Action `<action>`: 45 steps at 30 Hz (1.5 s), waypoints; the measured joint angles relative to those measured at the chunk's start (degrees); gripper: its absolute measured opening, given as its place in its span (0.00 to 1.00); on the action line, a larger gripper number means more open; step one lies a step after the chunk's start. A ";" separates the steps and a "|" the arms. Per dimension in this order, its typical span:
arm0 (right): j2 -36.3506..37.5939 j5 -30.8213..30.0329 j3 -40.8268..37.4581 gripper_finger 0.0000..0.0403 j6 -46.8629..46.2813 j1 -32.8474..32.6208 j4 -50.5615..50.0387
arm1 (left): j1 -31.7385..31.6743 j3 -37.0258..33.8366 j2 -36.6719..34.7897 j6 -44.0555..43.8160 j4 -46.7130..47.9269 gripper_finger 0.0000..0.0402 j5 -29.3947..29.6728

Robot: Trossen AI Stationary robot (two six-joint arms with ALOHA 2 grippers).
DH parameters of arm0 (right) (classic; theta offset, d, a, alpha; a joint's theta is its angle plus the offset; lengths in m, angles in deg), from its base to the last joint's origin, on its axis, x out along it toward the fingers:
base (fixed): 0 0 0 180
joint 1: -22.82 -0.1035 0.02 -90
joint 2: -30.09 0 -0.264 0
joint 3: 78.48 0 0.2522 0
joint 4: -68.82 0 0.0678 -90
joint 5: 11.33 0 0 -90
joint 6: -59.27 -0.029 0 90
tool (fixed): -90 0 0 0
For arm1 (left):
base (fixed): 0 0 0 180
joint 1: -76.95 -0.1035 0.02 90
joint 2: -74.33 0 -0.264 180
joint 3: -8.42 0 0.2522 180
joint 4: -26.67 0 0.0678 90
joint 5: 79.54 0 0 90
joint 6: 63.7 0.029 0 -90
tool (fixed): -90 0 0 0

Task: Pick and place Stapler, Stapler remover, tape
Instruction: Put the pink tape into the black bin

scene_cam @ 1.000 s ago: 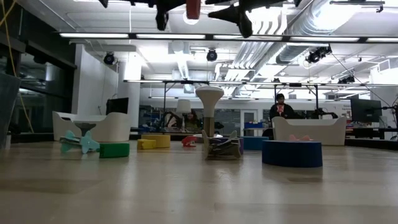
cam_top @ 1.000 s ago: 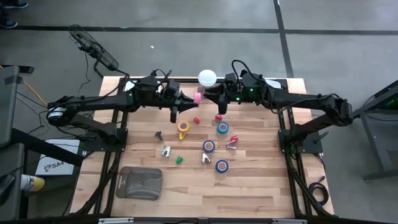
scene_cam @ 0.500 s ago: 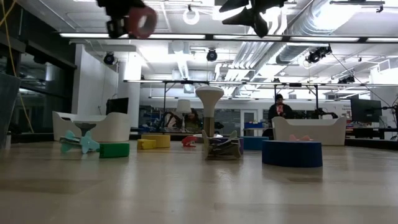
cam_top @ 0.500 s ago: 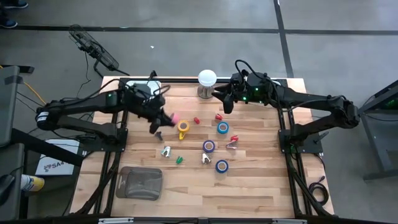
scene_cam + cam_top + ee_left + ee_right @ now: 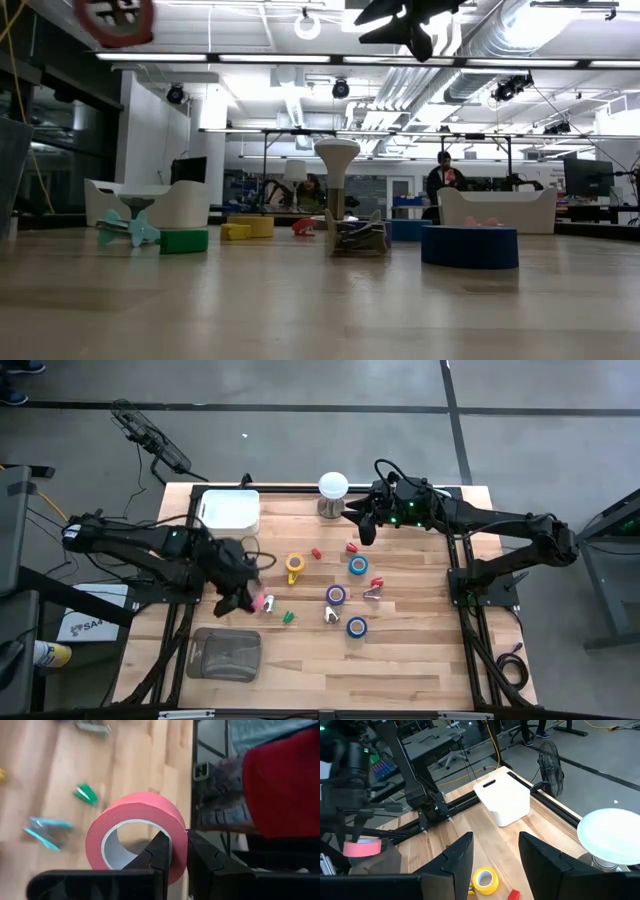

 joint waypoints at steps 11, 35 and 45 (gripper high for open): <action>-0.02 0.48 0.00 0.37 0.00 -0.04 -2.77 | 14.35 0.00 4.20 -26.57 1.18 0.09 11.61; -0.02 5.46 0.02 0.37 3.66 -0.04 -5.31 | 29.84 0.00 31.26 -23.83 -2.83 0.11 13.48; -0.02 6.39 0.02 0.37 4.10 -0.04 -7.11 | 29.79 -0.04 36.50 -19.81 -3.70 0.13 14.34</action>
